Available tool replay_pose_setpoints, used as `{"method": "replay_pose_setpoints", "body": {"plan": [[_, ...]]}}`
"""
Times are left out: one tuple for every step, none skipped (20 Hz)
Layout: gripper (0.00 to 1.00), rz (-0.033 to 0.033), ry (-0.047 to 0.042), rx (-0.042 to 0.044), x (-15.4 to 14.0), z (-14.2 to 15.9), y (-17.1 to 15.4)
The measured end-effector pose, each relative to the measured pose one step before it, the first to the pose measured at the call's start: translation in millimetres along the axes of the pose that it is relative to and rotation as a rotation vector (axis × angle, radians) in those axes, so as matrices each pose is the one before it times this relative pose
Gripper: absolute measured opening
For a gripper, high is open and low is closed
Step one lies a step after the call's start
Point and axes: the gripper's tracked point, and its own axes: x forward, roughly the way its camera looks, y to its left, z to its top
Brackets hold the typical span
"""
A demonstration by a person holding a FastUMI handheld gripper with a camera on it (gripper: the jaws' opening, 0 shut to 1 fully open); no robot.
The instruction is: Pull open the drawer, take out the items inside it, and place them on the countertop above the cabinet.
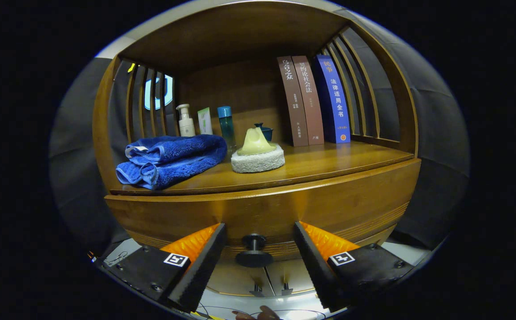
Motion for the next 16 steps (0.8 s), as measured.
{"method": "replay_pose_setpoints", "body": {"plan": [[0.99,-0.00359,0.00780,0.00205,1.74,-2.14,-1.37],[0.99,-0.00179,0.00937,0.00392,0.00,-2.20,-0.70],[0.99,0.00040,0.00267,0.00465,-0.25,-0.79,-0.64],[0.99,0.00063,0.00183,0.00350,0.65,-0.44,-0.17],[0.99,0.00013,-0.00010,-0.00003,1.23,0.07,-0.27],[0.99,-0.00161,-0.00459,-0.00376,-0.84,0.87,0.03],[0.99,-0.00441,-0.00095,-0.00550,0.23,-0.64,-0.81],[0.99,-0.00361,-0.00160,-0.00211,-0.15,-0.50,0.17],[0.99,-0.00170,-0.00105,0.00319,0.59,-0.31,0.72],[0.99,0.00029,-0.00024,0.00376,0.12,-0.08,1.62],[1.00,0.00043,0.00498,0.00298,-0.18,-0.88,0.41],[0.99,0.00231,0.01122,0.00176,0.48,-1.14,0.71],[0.99,0.00097,0.01095,-0.00280,-1.15,-0.16,0.37],[0.99,0.00069,0.00714,-0.00679,-1.94,0.35,0.20],[0.99,-0.00292,0.00181,-0.00706,-4.24,1.66,-0.52],[0.99,-0.00166,-0.00350,-0.00648,-6.77,1.83,0.15]]}}
